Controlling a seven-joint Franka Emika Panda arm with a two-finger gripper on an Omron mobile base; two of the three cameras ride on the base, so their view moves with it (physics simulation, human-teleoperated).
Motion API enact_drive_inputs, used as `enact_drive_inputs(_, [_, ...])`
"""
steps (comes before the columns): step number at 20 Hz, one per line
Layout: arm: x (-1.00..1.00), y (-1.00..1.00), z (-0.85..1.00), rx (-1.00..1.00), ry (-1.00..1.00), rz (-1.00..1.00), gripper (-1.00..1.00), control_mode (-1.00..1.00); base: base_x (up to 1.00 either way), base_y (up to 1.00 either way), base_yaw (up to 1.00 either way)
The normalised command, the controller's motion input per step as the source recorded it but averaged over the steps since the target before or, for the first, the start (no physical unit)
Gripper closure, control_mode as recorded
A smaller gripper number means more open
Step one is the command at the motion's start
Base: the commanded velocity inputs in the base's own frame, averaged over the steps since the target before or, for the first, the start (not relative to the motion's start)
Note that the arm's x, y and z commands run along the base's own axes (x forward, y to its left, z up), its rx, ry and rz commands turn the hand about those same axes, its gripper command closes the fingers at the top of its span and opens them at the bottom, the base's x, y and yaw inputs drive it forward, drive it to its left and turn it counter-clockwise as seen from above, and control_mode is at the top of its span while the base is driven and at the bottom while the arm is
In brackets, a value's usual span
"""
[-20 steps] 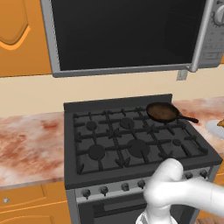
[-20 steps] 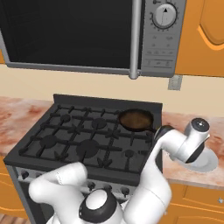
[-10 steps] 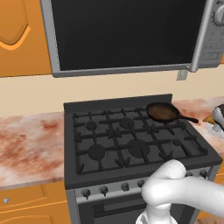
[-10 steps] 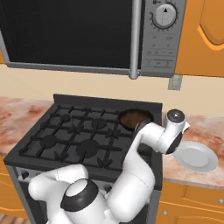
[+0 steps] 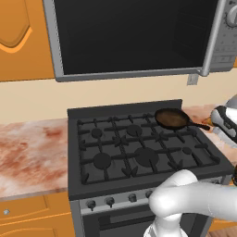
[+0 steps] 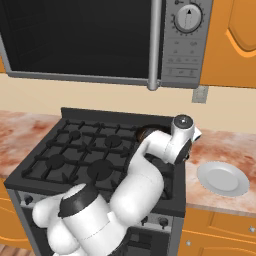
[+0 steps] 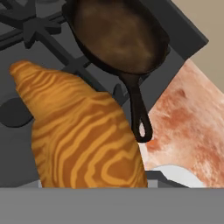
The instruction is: Pick the croissant and place it on the pan. Then turn on the stove to warm the croissant.
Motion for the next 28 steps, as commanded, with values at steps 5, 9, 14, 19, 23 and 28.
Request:
enact_drive_inputs(5, [0.19, 0.40, 0.24, 0.00, 0.00, 0.03, 1.00, -1.00, 0.00, 0.00, 0.00])
enact_drive_inputs(9, [0.15, 0.44, 0.16, 0.00, 0.00, 0.02, 1.00, -1.00, 0.00, 0.00, 0.00])
enact_drive_inputs(14, [0.19, 0.45, 0.04, 0.00, 0.00, 0.00, 1.00, -1.00, 0.00, 0.00, 0.00])
enact_drive_inputs(19, [0.20, 0.40, 0.00, 0.00, 0.00, 0.01, 1.00, -1.00, 0.00, 0.00, 0.00])
enact_drive_inputs(23, [0.28, 0.31, 0.00, 0.00, 0.00, 0.01, 1.00, -1.00, 0.00, 0.00, 0.00])
enact_drive_inputs(28, [0.36, 0.23, -0.01, 0.00, 0.03, 0.01, 1.00, -1.00, 0.00, 0.00, 0.00])
